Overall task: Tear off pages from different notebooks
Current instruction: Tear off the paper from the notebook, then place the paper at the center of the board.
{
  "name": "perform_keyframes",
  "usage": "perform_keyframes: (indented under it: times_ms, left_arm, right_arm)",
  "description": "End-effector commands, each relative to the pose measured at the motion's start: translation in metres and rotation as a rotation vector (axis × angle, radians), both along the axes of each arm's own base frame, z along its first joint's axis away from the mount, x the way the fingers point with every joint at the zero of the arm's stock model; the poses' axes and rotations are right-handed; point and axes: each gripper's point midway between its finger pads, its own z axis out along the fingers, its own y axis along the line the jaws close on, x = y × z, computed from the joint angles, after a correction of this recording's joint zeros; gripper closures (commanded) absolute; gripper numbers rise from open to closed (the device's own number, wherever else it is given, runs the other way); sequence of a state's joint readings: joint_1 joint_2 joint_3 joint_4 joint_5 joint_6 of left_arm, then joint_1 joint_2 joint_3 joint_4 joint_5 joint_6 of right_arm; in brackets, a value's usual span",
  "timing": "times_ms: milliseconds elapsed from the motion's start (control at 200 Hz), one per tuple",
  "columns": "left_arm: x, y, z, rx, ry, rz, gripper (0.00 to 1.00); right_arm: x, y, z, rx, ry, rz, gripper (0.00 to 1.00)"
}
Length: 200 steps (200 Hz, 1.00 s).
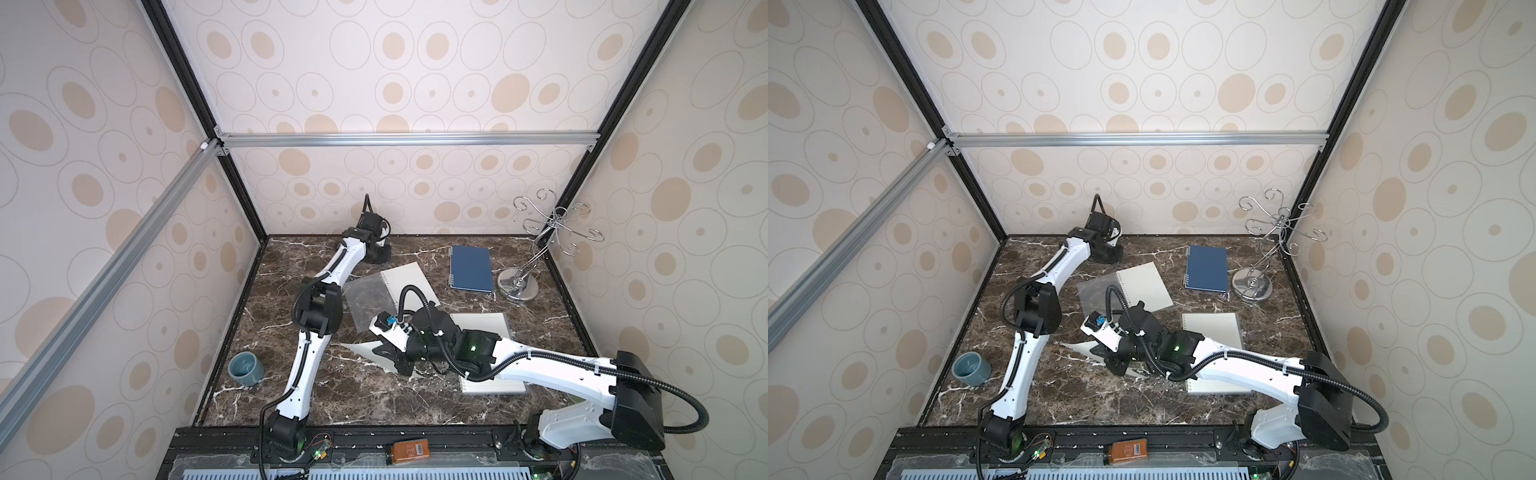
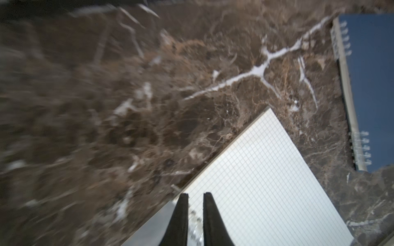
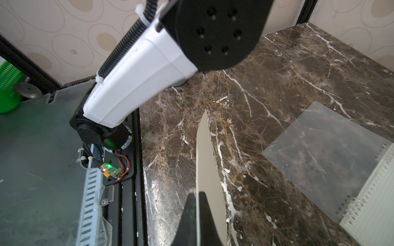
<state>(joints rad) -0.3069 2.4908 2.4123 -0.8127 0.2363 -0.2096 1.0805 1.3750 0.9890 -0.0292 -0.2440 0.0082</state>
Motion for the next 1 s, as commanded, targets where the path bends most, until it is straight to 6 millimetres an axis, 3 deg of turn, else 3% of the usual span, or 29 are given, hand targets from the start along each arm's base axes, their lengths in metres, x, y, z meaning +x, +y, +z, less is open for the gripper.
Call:
perform_keyframes:
  times_ms: [0, 180, 265, 365, 575, 640, 780, 995]
  left_arm:
    - [-0.001, 0.047, 0.093, 0.026, -0.144, 0.144, 0.84]
    - [-0.020, 0.111, 0.174, 0.086, -0.273, 0.325, 0.80]
    - [-0.033, 0.147, 0.199, 0.144, -0.316, 0.437, 0.79]
    - [-0.053, 0.168, 0.216, 0.161, -0.352, 0.506, 0.77]
    - [-0.097, 0.199, 0.228, 0.160, -0.412, 0.619, 0.72]
    - [-0.110, 0.200, 0.229, 0.135, -0.420, 0.620, 0.71]
    - [-0.135, 0.200, 0.217, 0.093, -0.414, 0.623, 0.70]
    - [-0.155, 0.198, 0.185, 0.072, -0.366, 0.625, 0.69]
  right_arm:
    - [-0.008, 0.004, 0.026, 0.091, 0.051, 0.017, 1.00]
    - [-0.005, 0.027, 0.036, 0.144, 0.134, 0.025, 1.00]
    - [0.003, 0.044, 0.035, 0.156, 0.168, 0.020, 1.00]
    - [0.012, 0.071, 0.030, 0.164, 0.230, 0.028, 1.00]
    - [0.058, 0.118, 0.007, 0.150, 0.270, -0.058, 1.00]
    - [0.073, 0.128, -0.004, 0.141, 0.295, -0.068, 1.00]
    - [0.100, 0.145, -0.034, 0.144, 0.384, -0.090, 1.00]
    - [0.120, 0.164, -0.098, 0.062, 0.461, -0.131, 1.00]
